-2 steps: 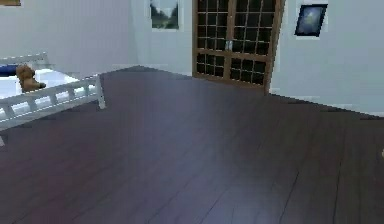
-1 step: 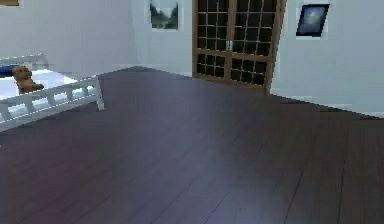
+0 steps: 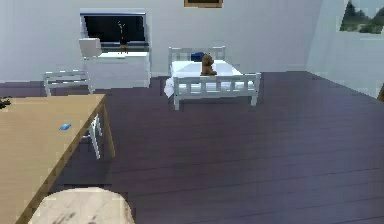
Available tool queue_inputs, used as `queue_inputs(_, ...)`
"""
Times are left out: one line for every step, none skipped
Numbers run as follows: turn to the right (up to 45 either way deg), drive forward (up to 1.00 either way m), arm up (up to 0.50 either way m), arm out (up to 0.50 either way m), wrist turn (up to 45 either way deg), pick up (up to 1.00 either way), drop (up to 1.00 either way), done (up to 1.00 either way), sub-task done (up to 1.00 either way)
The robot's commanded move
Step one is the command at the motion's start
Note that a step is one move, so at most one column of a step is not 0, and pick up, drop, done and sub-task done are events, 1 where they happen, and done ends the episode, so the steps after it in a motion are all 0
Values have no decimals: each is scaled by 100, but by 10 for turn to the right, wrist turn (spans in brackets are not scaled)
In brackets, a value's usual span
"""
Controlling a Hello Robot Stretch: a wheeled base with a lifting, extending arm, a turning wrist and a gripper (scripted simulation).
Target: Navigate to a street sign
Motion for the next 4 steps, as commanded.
queue_inputs(-90, 0, 0, 0, 0, 0, 0, 0, 0)
queue_inputs(0, 100, 0, 0, 0, 0, 0, 0, 0)
queue_inputs(-30, 0, 0, 0, 0, 0, 0, 0, 0)
queue_inputs(0, 100, 0, 0, 0, 0, 0, 0, 0)
